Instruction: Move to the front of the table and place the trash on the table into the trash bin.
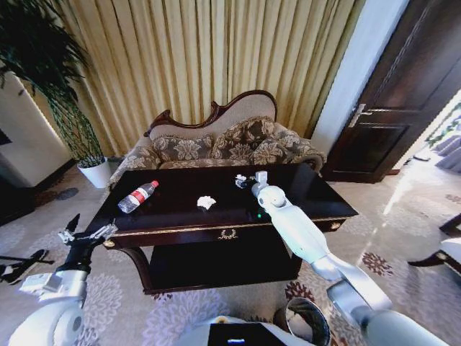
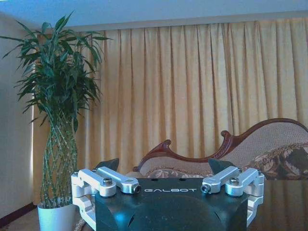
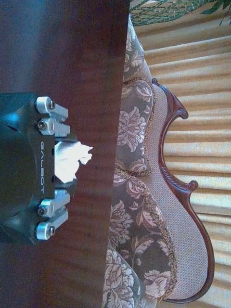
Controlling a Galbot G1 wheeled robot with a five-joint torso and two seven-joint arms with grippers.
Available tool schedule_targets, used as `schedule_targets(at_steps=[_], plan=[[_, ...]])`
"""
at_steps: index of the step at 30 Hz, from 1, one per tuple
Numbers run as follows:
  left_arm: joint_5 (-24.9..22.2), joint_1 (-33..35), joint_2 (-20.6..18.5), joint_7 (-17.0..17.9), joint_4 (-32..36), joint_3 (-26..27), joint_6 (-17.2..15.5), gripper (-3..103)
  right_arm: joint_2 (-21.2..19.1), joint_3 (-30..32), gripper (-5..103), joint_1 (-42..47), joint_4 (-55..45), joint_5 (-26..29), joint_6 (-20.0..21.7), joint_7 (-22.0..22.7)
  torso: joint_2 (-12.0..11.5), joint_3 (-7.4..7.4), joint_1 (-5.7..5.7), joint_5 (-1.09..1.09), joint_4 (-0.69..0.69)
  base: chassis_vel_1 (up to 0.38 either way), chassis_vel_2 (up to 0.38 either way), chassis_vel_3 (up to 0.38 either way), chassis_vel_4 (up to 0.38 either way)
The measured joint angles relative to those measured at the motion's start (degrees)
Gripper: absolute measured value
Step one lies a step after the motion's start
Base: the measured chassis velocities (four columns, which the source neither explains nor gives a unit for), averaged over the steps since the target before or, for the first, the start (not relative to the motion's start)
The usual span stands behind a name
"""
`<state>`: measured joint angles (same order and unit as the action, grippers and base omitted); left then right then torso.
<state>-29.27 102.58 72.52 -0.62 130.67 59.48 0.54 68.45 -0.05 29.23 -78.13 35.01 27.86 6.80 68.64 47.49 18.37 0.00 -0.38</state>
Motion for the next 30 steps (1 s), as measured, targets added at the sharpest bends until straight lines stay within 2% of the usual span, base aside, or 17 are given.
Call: schedule_targets(at_steps=[1, 3, 4, 6, 8, 11, 13, 20, 22, 24, 26, 30], plan=[[0.0, 0.0, 0.0, 0.0, 0.0, 0.0, 0.0, 100, 0.0, 0.0, 41, 0.0, 0.0, 0.0, 0.0, 0.0, 0.0, 0.0, 0.0, 0.0, 0.0, 0.0, 0.0, 0.0, 0.0], [0.01, 0.01, -0.06, 0.02, 0.2, 0.02, 0.0, 100, -0.11, 0.52, 31, 0.76, -0.47, -0.03, -0.06, 0.0, 0.0, 0.0, 0.0, 0.0, 0.0, 0.0, 0.0, 0.0, 0.0], [0.01, 0.01, -0.06, 0.02, 0.2, 0.02, 0.0, 100, -0.11, 0.52, 31, 0.76, -0.47, -0.03, -0.06, 0.0, 0.0, 0.0, 0.0, 0.0, 0.0, 0.0, 0.0, 0.0, 0.0], [0.05, -0.02, -0.07, 0.03, 0.32, -0.21, 0.01, 100, -0.26, 0.96, 20, 1.44, -1.06, -0.05, -0.08, 0.0, 0.0, 0.0, 0.0, 0.0, 0.0, 0.0, 0.0, 0.0, 0.0], [0.08, -0.04, -0.07, 0.04, 0.35, -0.29, 0.01, 100, -0.35, 1.08, 20, 1.59, -1.29, -0.06, -0.09, 0.0, 0.0, 0.0, 0.0, 0.0, 0.0, 0.0, 0.0, 0.0, 0.0], [0.15, -0.13, -0.02, 0.06, 0.43, -0.54, 0.01, 100, -0.57, 2.15, 5, 2.02, -2.87, 0.14, -0.27, 0.0, 0.0, 0.0, 0.0, 0.0, 0.0, 0.0, 0.0, 0.0, 0.0], [0.15, -0.16, 0.01, 0.09, 0.44, -0.59, 0.0, 100, -0.57, 2.96, 2, 2.18, -4.23, 0.43, -0.96, 0.0, 0.0, 0.0, 0.0, 0.0, 0.0, 0.0, 0.0, 0.0, 0.0], [-0.06, -0.8, -0.13, 0.27, 0.31, -0.61, 0.0, 100, -0.66, 9.67, 1, 1.52, -11.22, 1.05, -3.41, 0.0, 0.0, 0.0, 0.0, 0.0, 0.03, 0.0, 0.0, 0.0, 0.0], [-0.31, -1.23, -0.21, 0.3, 0.13, -0.62, -0.02, 100, -2.04, 14.46, 1, 1.93, -14.15, -0.5, -4.9, 0.0, 0.0, 0.0, 0.0, -0.01, 0.01, 0.0, 0.0, 0.0, 0.0], [-0.37, -1.39, -0.23, 0.3, 0.02, -0.71, -0.03, 100, -2.79, 16.22, 1, 2.63, -15.39, -0.7, -5.28, 0.0, 0.0, 0.0, 0.0, 0.0, -0.01, 0.0, 0.0, 0.0, 0.0], [-0.4, -1.97, -0.37, 0.3, -0.35, -1.29, -0.21, 100, -5.33, 19.81, 1, 6.55, -18.78, -0.73, -5.65, 0.01, 0.0, 0.0, 0.0, 0.02, -0.02, 0.0, 0.0, 0.0, 0.0], [-0.35, -2.89, -0.63, 0.31, -0.62, -1.93, -0.78, 100, -6.91, 22.71, 1, 11.03, -21.76, -0.72, -5.67, 0.01, 0.0, 0.0, 0.0, 0.02, -0.04, 0.0, 0.0, 0.0, 0.0]])
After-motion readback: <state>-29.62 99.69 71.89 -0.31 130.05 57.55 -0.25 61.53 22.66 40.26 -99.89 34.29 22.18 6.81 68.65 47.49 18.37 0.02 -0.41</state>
